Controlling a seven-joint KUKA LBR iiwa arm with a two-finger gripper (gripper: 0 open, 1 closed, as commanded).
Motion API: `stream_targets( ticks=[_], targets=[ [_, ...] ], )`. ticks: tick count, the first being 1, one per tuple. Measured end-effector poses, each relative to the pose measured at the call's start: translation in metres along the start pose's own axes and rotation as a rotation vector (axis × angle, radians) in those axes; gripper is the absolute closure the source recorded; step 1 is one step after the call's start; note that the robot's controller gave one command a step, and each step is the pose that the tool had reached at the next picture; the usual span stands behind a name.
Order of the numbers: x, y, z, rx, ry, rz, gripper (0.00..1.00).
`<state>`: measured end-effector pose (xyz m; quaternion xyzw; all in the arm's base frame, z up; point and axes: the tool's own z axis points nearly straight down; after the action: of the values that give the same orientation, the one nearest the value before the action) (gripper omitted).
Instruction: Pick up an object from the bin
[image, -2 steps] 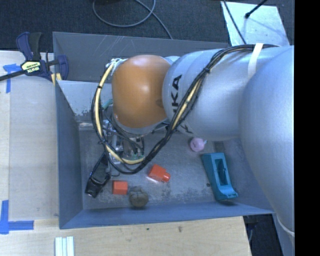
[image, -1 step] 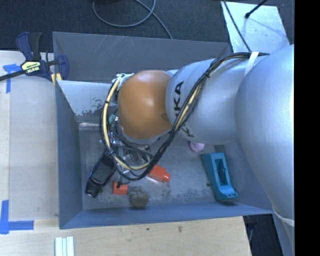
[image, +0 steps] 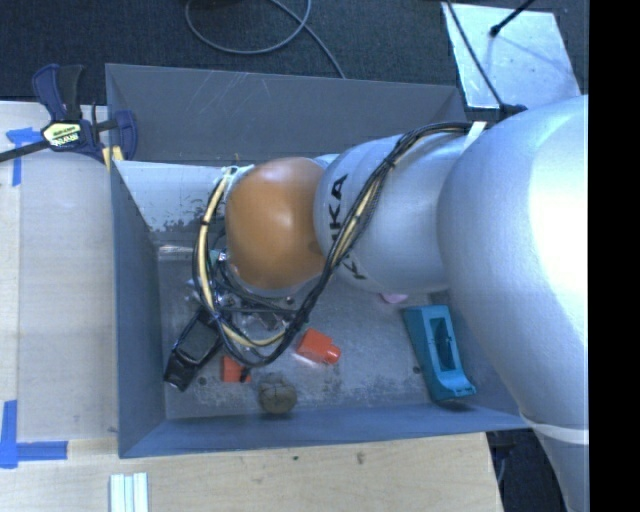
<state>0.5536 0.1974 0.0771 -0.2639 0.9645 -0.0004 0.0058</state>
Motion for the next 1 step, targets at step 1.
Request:
stream_targets(
  ticks=[1],
  targets=[
    [0.0000,0.0000,0.0000,0.000,0.000,0.000,1.00]
  ],
)
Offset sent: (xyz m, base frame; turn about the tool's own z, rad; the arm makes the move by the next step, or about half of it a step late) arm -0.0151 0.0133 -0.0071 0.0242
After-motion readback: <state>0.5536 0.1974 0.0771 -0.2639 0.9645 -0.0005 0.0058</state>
